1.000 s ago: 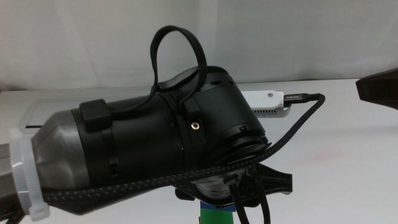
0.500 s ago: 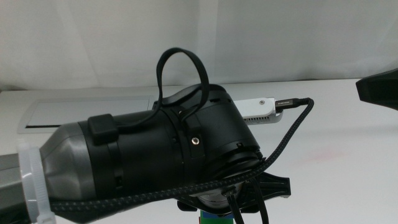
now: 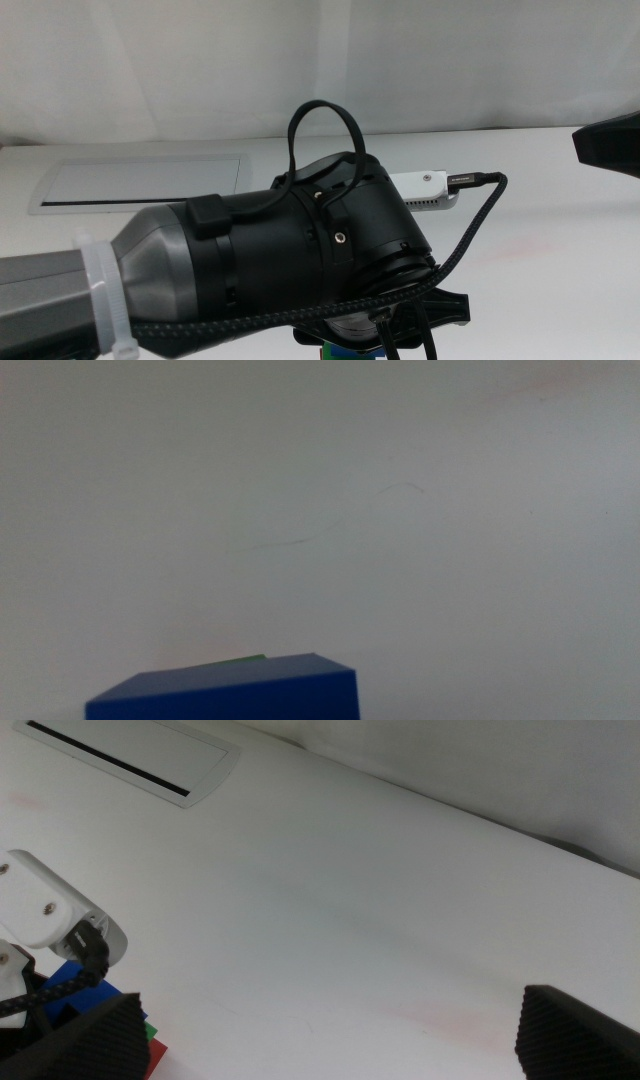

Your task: Stack red cubes first, then green, then blue cubes in a specific spot.

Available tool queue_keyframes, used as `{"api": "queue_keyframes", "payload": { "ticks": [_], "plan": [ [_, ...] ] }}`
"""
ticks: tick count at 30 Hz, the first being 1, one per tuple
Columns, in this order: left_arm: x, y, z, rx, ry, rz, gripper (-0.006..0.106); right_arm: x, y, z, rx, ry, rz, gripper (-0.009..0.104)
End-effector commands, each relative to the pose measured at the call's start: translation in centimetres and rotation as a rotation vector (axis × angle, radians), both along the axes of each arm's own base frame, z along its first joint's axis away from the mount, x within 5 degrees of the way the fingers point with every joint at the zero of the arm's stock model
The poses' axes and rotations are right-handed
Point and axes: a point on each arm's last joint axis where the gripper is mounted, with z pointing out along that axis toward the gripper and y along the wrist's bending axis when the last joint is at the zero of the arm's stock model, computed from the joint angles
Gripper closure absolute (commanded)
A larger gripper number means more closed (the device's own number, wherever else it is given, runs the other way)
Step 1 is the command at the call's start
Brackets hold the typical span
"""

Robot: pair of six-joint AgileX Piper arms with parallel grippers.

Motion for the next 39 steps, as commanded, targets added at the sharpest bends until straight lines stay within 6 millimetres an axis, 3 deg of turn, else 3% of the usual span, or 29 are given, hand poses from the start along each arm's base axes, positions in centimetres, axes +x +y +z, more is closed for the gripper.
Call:
{"api": "queue_keyframes", "payload": {
  "ticks": [1,21,22,23,25,28,34,39],
  "plan": [
    [-0.1,0.0,-0.3,0.009,0.000,0.029,0.103,-0.1,-0.1,0.1,0.000,-0.010,0.000,-0.007],
    [-0.5,0.7,-1.9,0.029,0.047,0.039,0.103,-0.1,-0.1,0.1,-0.005,-0.003,0.001,-0.007],
    [-0.5,0.7,-2.0,0.028,0.048,0.040,0.098,-0.1,-0.1,0.1,-0.005,-0.003,0.001,-0.007],
    [-0.5,0.7,-2.0,0.028,0.048,0.040,0.037,-0.1,-0.1,0.1,-0.004,-0.005,0.001,-0.007],
    [-0.5,0.7,-2.0,0.028,0.048,0.040,0.025,-0.1,-0.1,0.1,-0.004,-0.005,0.001,-0.007],
    [-0.5,0.7,-1.9,0.031,0.043,0.038,0.015,-0.1,-0.1,0.1,-0.005,-0.005,0.002,-0.007],
    [-0.3,0.6,-1.7,0.033,0.025,0.029,0.015,-0.1,-0.1,0.1,-0.005,-0.005,0.002,-0.007],
    [0.0,0.0,0.0,-0.009,-0.009,-0.025,0.015,-0.1,-0.1,0.1,-0.005,-0.005,0.002,-0.007]
  ]
}}
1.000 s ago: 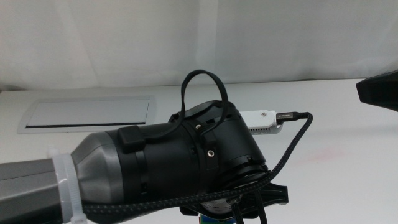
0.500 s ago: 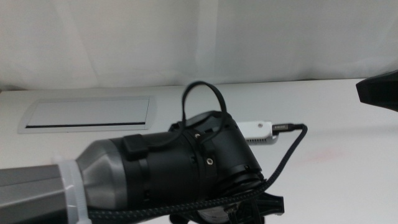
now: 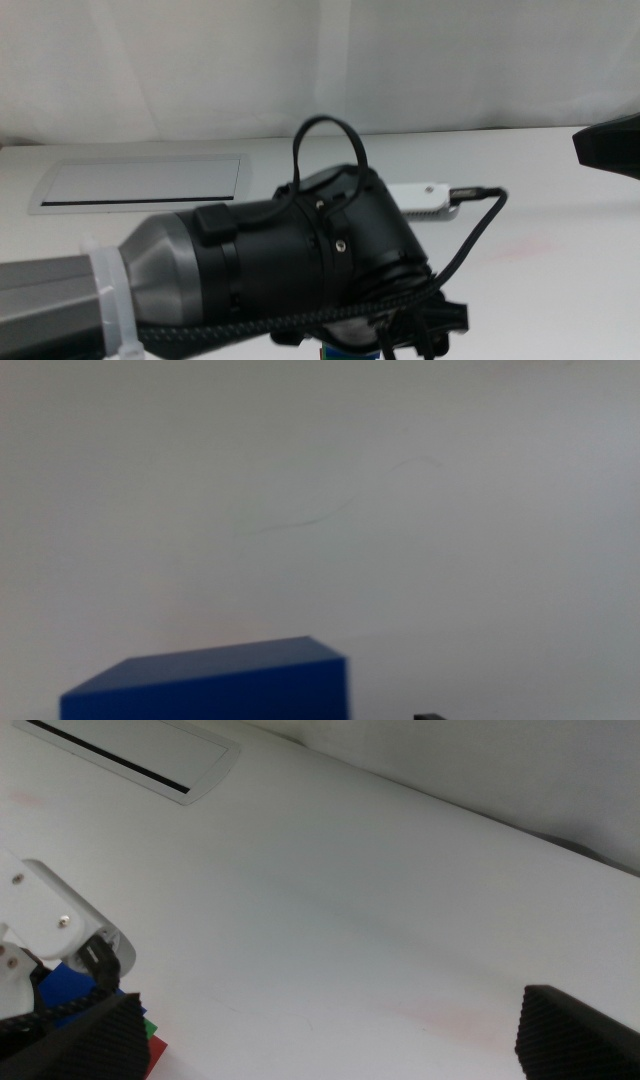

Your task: Stack red cubes first, then green, then blue cubes in a specific spot.

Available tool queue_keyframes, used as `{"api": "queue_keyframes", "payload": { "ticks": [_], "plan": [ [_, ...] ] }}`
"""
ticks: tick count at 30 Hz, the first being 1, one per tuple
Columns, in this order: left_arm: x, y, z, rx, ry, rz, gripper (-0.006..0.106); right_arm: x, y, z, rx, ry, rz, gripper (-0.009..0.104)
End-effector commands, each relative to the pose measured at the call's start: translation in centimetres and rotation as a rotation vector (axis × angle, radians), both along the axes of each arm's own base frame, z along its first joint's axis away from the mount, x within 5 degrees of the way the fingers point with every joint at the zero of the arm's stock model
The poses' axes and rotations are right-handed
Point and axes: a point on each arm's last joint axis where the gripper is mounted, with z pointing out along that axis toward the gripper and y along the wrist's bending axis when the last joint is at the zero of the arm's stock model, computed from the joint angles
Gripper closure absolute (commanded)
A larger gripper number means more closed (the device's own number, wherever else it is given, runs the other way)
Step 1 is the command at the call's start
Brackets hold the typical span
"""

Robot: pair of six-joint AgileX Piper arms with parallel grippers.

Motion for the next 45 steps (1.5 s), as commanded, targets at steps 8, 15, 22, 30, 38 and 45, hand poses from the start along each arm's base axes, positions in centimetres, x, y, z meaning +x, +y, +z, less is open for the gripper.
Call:
{"api": "queue_keyframes", "payload": {
  "ticks": [8,15,22,30,38,45],
  "plan": [
    [1.1,0.0,6.9,-0.112,-0.216,-0.116,0.015,0.0,-0.2,0.1,-0.007,-0.010,-0.003,-0.007],
    [4.0,4.4,12.3,-0.107,-0.389,-0.159,0.015,0.0,-0.2,0.1,-0.006,-0.013,-0.004,-0.007],
    [8.2,12.1,15.2,-0.036,-0.505,-0.091,0.015,0.1,-0.1,0.3,0.012,-0.029,-0.006,-0.007],
    [12.1,20.4,15.3,0.006,-0.495,0.036,0.016,0.8,-0.4,0.6,0.039,-0.065,-0.092,-0.007],
    [13.0,27.9,15.6,0.078,-0.493,0.233,0.016,1.4,-3.0,0.6,-0.112,-0.117,-0.342,-0.007],
    [9.9,29.6,15.8,0.058,-0.568,0.274,0.016,-0.5,-4.1,1.4,-0.116,-0.152,-0.380,-0.007]
  ]
}}
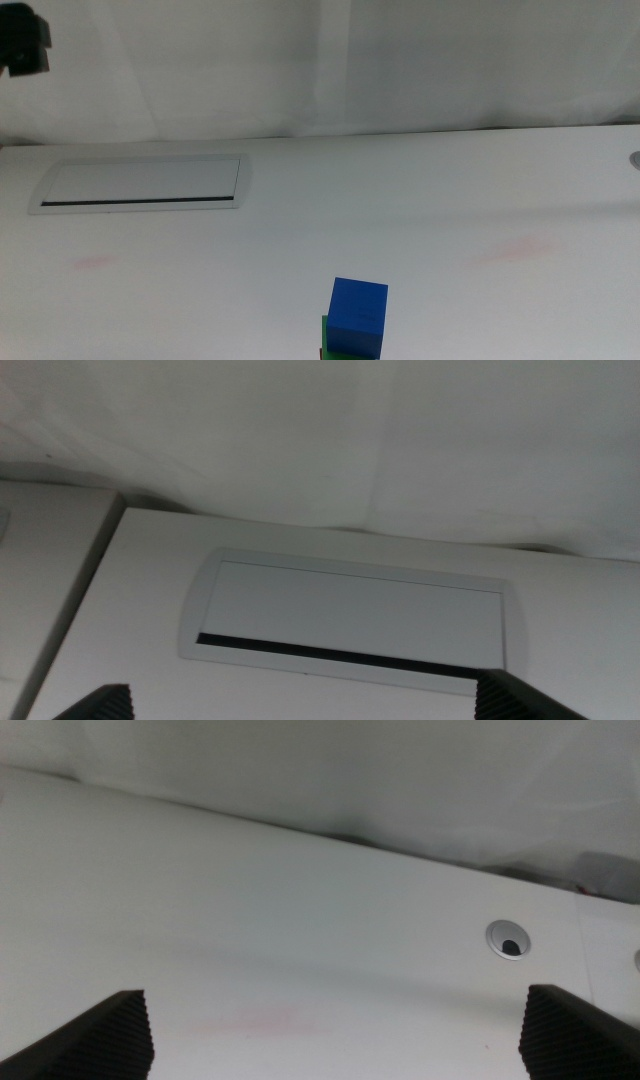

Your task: Stack red cubes first, then green, then blue cubes in a specific spot.

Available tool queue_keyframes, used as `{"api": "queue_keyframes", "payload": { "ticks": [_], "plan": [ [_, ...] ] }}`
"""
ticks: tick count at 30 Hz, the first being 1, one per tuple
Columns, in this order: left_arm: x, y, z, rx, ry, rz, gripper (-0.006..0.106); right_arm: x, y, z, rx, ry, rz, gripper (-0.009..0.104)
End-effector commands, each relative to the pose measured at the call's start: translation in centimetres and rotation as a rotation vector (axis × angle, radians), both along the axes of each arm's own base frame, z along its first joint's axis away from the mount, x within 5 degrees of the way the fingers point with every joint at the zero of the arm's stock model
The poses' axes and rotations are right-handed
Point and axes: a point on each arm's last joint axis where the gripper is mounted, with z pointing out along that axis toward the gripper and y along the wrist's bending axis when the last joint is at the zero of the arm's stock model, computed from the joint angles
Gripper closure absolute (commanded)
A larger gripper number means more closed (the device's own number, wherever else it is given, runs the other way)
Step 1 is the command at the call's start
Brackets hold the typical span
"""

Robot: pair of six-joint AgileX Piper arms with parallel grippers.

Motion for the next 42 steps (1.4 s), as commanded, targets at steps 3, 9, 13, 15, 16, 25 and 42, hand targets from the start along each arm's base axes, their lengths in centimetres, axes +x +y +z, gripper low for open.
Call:
{"api": "queue_keyframes", "payload": {
  "ticks": [3,9,13,15,16,25,42],
  "plan": [
    [-2.9,-0.2,-0.7,-0.024,-0.087,-0.033,0.016,-1.7,-1.2,1.0,0.003,-0.061,-0.054,-0.007],
    [-8.2,-0.3,-4.2,-0.047,-0.164,-0.067,0.016,-3.9,-2.6,1.6,-0.009,-0.093,-0.097,-0.007],
    [-11.4,-0.3,-6.4,-0.054,-0.197,-0.073,0.016,-4.4,-2.5,1.7,0.050,-0.090,-0.092,-0.007],
    [-12.6,-0.3,-7.7,-0.054,-0.205,-0.078,0.016,-4.4,-2.1,1.6,0.073,-0.081,-0.069,-0.007],
    [-13.2,-0.3,-8.3,-0.054,-0.215,-0.081,0.016,-4.4,-2.1,1.6,0.082,-0.082,-0.063,-0.007],
    [-18.4,-0.4,-12.0,-0.051,-0.379,-0.119,0.026,-5.7,-2.3,1.9,0.122,-0.098,-0.050,-0.007],
    [-23.2,-0.2,-12.4,-0.133,-0.454,-0.069,0.103,-15.5,-5.7,1.0,0.134,-0.215,0.036,0.045]
  ]
}}
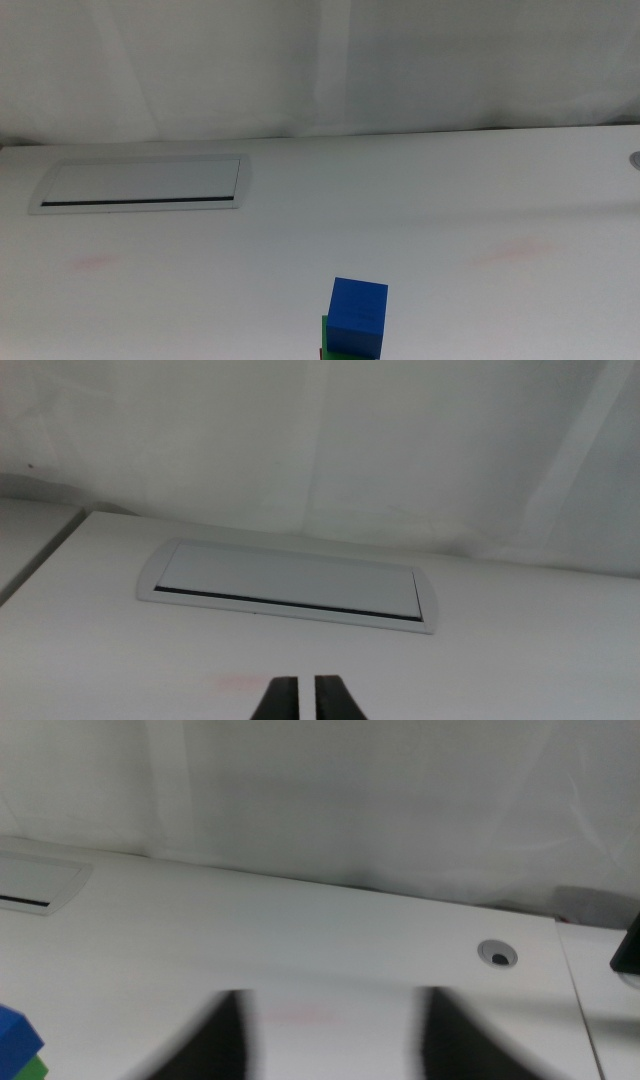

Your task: Stack red cubes first, then green, then blue cubes in a specific spot.

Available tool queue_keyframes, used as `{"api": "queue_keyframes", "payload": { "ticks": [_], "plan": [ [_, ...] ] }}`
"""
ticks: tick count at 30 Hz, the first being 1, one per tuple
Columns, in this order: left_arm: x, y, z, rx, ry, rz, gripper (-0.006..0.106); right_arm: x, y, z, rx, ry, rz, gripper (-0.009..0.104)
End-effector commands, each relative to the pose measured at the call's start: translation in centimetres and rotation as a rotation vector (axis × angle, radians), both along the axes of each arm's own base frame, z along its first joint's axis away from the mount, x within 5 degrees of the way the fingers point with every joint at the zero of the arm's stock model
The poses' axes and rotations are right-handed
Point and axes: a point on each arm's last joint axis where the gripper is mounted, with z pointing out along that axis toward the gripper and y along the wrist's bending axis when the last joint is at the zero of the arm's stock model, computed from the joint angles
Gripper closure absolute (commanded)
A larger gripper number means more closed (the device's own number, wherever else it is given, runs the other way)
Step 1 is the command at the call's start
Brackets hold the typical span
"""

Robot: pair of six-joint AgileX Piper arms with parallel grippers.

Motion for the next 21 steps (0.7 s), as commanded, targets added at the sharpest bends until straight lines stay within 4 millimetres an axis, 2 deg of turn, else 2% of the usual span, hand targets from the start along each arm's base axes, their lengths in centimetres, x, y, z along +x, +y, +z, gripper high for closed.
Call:
{"api": "queue_keyframes", "payload": {
  "ticks": [1,3,8,12,17,21],
  "plan": [
    [-0.1,-0.1,-0.1,-0.022,-0.009,-0.002,0.103,-0.9,-0.3,-0.9,-0.004,-0.002,-0.002,0.062],
    [-0.1,-0.1,-0.1,-0.022,-0.009,-0.002,0.103,-1.2,-0.5,-2.0,0.035,0.012,-0.020,0.098],
    [-0.1,-0.1,-0.1,-0.022,-0.007,-0.002,0.103,-0.9,-0.3,-5.5,0.037,0.069,-0.028,0.097],
    [-0.1,0.0,-0.3,-0.014,0.017,-0.001,0.103,1.0,0.2,-8.4,0.033,0.111,-0.062,0.097],
    [-0.2,0.0,-0.5,-0.018,0.037,0.003,0.103,3.8,1.2,-11.4,0.006,0.019,-0.040,0.097],
    [0.0,-0.1,0.2,-0.016,-0.039,-0.009,0.103,5.4,2.2,-12.9,0.033,-0.112,0.008,0.097]
  ]
}}
